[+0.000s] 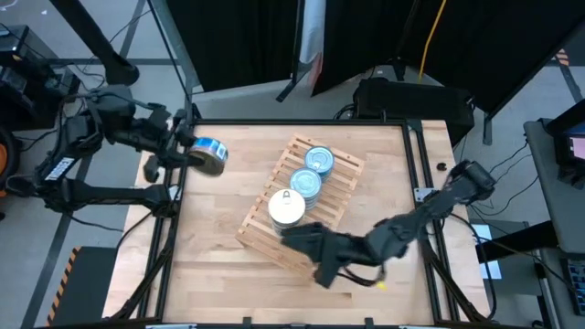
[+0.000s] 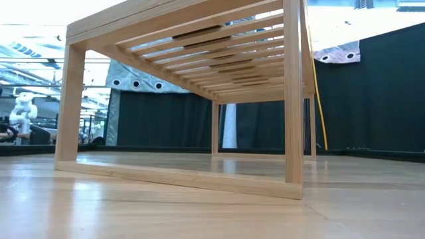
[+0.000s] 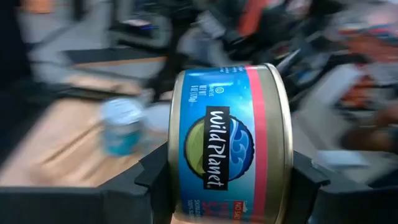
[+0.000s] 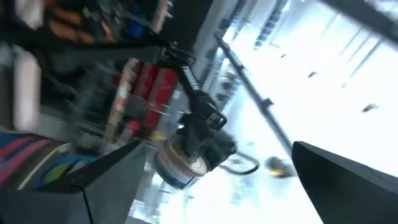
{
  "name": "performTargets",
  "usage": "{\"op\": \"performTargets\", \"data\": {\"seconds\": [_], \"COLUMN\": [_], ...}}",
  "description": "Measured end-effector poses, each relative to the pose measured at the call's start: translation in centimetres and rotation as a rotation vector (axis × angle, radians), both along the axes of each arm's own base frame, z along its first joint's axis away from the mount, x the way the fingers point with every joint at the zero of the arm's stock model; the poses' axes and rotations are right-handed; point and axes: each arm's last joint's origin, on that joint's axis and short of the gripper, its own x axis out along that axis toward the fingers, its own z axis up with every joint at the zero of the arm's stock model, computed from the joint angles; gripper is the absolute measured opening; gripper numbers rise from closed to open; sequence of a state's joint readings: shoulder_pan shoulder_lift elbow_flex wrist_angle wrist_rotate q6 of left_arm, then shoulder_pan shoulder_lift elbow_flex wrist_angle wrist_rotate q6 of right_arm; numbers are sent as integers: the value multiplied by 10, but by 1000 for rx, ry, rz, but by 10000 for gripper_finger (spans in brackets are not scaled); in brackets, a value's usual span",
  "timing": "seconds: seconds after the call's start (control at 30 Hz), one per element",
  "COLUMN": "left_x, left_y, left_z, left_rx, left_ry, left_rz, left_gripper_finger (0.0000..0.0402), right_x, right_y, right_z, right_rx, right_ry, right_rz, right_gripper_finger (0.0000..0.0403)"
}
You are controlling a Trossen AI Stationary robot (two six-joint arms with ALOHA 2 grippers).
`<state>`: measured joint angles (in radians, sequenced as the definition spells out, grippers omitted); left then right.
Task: Stack canned seafood by type on shelf
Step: Stack the blue-pink tuna can on top of the other blue-pink tuna can on the shelf
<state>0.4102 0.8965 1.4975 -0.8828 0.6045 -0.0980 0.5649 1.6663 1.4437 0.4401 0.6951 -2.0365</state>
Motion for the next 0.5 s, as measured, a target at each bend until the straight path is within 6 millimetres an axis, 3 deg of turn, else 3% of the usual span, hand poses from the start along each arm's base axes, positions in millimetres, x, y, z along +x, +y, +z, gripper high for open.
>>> {"op": "performTargets", "data": {"seconds": [0.27, 0.5], "left_x": [22, 32], "left_y": [-9, -19], "left_z": [-1, -7], "left_rx": [-211, -288], "left_ry": [52, 138], "left_rz": [-240, -289], "left_gripper_finger": [202, 202], "right_x": [52, 72], "right_y": [-1, 1], "right_z": [-46, -48], "right_rx": [-401, -391], "right_ry": [-97, -152], "right_rz": [-41, -32], "right_gripper_finger": [393, 393]}}
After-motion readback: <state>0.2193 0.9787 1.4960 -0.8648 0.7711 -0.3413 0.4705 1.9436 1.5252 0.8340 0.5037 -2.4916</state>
